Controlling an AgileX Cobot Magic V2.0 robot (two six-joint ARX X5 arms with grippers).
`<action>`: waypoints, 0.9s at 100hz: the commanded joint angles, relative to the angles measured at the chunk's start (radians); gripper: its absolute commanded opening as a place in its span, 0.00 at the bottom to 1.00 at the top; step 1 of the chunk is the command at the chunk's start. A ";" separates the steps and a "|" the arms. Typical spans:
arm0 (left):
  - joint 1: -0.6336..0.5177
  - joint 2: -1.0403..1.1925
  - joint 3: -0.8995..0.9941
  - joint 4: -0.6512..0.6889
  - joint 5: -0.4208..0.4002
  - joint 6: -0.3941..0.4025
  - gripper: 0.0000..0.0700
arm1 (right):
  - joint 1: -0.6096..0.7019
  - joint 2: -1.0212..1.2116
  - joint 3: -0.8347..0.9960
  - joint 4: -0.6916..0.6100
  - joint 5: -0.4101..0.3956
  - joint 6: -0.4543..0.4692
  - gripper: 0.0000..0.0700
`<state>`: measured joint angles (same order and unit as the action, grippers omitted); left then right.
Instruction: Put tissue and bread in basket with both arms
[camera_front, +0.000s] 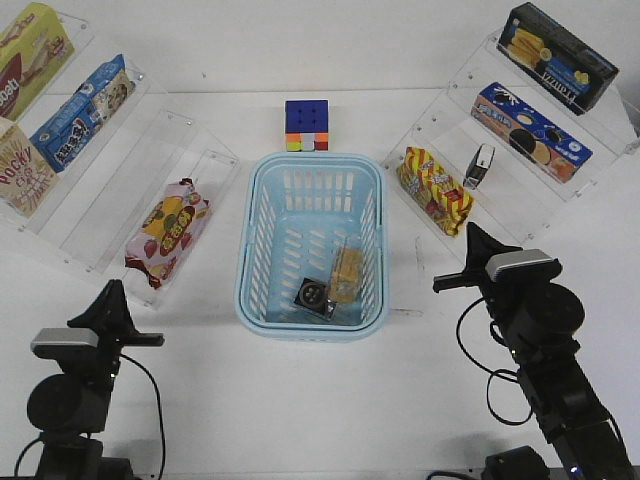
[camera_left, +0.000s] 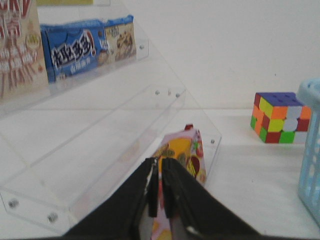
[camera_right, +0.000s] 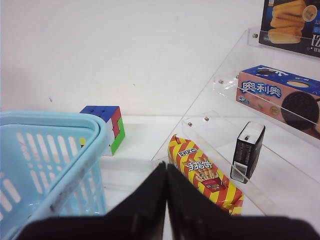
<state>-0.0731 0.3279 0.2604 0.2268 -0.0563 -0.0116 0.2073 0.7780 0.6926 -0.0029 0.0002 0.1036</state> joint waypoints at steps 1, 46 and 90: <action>0.016 -0.072 -0.088 0.027 0.033 -0.008 0.00 | 0.002 0.002 0.013 0.011 0.000 -0.003 0.00; 0.060 -0.325 -0.247 -0.200 0.058 -0.033 0.00 | 0.002 0.002 0.013 0.011 0.000 -0.003 0.00; 0.061 -0.324 -0.246 -0.226 0.058 -0.016 0.00 | 0.002 0.002 0.013 0.011 0.000 -0.003 0.00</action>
<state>-0.0151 0.0055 0.0341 -0.0135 0.0002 -0.0387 0.2073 0.7776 0.6926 -0.0029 0.0002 0.1036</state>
